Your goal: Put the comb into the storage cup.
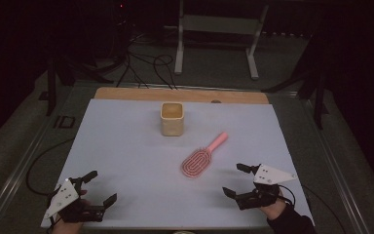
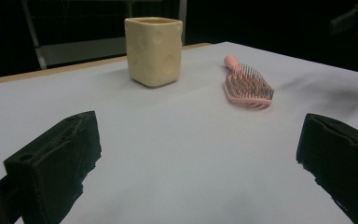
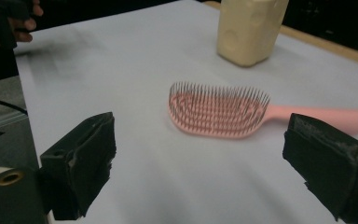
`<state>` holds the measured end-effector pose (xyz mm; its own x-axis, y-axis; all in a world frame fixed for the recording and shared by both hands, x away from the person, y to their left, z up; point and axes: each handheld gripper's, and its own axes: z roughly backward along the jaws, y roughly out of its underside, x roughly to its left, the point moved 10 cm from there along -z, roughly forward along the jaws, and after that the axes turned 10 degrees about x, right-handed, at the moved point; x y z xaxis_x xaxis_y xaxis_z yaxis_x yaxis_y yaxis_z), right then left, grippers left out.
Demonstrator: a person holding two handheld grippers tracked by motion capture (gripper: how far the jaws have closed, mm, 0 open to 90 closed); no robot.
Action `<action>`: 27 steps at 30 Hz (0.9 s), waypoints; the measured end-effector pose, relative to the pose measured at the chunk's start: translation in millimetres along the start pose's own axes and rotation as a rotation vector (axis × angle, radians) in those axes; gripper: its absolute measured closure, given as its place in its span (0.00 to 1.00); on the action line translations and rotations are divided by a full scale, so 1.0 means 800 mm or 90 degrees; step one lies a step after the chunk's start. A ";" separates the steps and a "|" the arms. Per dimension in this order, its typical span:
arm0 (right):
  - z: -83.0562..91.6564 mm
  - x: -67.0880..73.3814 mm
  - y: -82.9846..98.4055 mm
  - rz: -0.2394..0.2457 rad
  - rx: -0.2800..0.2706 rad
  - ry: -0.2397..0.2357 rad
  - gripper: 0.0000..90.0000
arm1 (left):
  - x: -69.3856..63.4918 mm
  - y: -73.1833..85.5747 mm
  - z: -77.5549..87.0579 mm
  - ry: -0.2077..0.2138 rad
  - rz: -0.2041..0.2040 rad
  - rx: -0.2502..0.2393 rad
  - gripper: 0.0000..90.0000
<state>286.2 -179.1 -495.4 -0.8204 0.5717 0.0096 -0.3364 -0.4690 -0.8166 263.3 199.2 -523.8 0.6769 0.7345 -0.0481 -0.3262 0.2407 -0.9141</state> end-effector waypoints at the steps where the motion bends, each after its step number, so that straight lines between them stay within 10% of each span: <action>1: 0.001 -0.001 -0.004 0.003 -0.003 0.001 0.10 | 0.000 0.000 0.000 0.002 0.001 -0.001 0.00; 27: -0.006 -0.040 -0.086 0.034 -0.024 0.014 0.10 | -0.001 0.001 0.000 0.002 0.003 0.005 0.00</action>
<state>337.6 -162.0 -442.2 -0.8261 0.5615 -0.0478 -0.2740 -0.4743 -0.8366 262.9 198.9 -524.7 0.6774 0.7336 -0.0538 -0.3350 0.2426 -0.9104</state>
